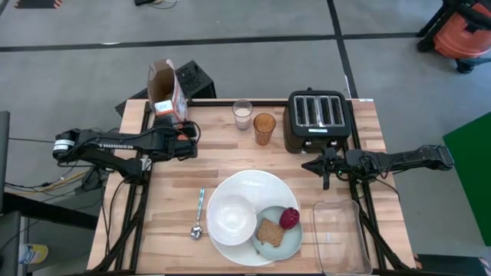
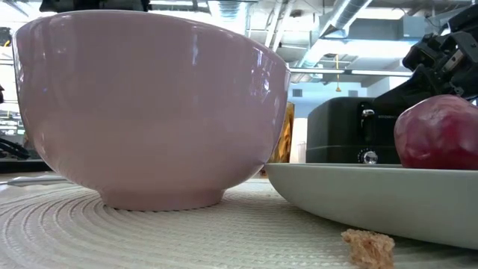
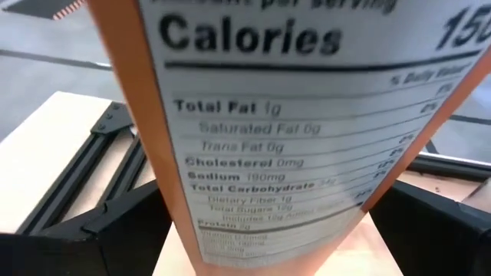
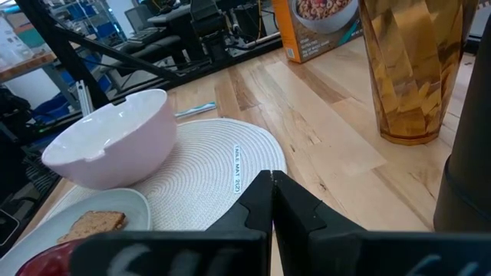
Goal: Arrange a breakfast setting
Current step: Pour the cereal into the white bowl
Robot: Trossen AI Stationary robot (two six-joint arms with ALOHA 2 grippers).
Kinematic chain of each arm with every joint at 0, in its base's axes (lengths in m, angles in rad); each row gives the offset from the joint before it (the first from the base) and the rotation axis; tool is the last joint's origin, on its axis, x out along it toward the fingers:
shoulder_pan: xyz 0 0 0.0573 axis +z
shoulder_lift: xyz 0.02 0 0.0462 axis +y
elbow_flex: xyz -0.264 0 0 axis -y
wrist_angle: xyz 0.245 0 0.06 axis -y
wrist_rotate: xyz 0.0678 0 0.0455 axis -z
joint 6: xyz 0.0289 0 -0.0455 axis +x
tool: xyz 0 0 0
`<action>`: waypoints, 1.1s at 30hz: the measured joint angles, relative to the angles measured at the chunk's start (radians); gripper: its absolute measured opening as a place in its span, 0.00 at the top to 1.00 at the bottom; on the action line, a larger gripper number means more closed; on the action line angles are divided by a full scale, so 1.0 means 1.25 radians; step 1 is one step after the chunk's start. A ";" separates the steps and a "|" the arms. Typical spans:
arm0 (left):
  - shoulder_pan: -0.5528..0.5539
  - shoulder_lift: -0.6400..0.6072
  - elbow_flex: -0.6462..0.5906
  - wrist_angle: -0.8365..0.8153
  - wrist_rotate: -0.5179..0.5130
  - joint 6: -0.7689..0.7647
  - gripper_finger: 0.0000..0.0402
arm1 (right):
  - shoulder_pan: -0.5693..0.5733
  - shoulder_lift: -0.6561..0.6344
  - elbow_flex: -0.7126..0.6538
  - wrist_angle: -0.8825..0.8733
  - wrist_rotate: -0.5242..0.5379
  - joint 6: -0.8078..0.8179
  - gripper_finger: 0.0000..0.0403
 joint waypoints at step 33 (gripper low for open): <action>0.014 0.001 0.000 0.053 -0.046 0.084 0.01 | 0.000 0.000 0.000 0.000 0.000 0.000 0.92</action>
